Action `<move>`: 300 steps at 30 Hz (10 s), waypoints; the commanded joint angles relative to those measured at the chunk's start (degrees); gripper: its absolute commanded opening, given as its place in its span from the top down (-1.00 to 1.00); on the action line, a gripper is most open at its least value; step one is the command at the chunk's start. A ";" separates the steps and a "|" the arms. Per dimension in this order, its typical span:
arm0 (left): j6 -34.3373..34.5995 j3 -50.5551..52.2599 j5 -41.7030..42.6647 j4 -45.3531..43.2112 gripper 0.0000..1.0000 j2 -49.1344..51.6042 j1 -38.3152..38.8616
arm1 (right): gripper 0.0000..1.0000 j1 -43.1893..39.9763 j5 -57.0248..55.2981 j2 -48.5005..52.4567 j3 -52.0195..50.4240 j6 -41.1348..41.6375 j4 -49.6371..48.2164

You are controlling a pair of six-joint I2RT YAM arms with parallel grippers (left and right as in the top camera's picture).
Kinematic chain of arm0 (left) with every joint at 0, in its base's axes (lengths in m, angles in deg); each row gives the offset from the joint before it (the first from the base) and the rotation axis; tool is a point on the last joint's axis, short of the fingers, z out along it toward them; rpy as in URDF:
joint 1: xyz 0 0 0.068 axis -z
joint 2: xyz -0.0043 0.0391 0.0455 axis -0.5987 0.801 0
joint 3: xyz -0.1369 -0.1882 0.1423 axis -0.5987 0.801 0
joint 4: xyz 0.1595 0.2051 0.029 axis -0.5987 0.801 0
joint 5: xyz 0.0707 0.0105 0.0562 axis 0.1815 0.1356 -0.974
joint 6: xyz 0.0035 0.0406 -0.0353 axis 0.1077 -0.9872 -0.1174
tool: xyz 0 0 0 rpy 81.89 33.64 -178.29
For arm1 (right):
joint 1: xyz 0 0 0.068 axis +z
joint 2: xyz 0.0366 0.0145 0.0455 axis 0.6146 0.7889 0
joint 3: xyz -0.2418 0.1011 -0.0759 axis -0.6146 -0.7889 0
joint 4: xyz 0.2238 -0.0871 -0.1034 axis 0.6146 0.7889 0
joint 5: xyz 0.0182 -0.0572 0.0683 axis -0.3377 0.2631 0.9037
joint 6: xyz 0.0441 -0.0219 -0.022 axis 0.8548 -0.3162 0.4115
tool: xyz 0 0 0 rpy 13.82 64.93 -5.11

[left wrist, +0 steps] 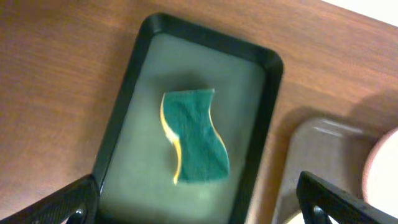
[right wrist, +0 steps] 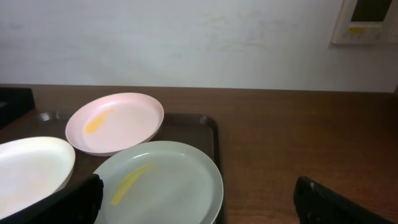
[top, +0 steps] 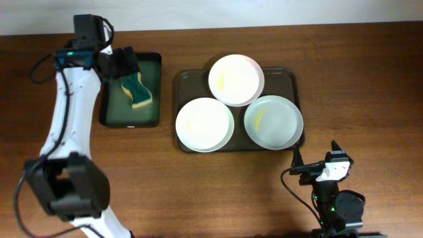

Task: Clean dirty plates on tray and stack at the side
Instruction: 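Reach left gripper into black tray and grasp the green sponge, then carry the sponge with left gripper onto the front-left white plate, then reach right gripper to the front-left plate rim and grasp it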

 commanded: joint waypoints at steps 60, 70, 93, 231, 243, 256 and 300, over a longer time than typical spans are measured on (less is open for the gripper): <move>1.75 -0.52 -3.32 -3.78 -0.98 23.87 0.48 | -0.97 -0.31 -0.90 -0.55 -0.42 0.04 0.26; 1.75 -0.52 -8.57 -14.86 -0.29 23.87 0.28 | -0.97 -0.31 -0.90 -0.55 -0.42 0.04 0.26; 1.77 -0.52 9.68 1.29 0.01 23.87 0.28 | -0.97 -0.31 -0.90 -0.55 -0.42 0.04 0.28; 6.54 23.69 11.67 -7.26 1.00 -0.90 24.06 | -0.97 -0.31 -0.90 -0.55 -0.42 0.04 0.26; 22.67 32.04 0.92 -20.26 1.00 -0.87 30.80 | -0.97 -0.31 -0.90 -0.55 -0.42 0.04 0.28; 22.95 32.11 -3.26 -24.41 -0.56 -0.79 33.66 | -0.97 -0.31 -0.90 -0.55 -0.42 0.04 0.26; 17.31 30.88 -1.44 -8.96 -0.99 -16.33 22.60 | -0.97 -0.28 28.44 0.31 13.81 25.70 -41.70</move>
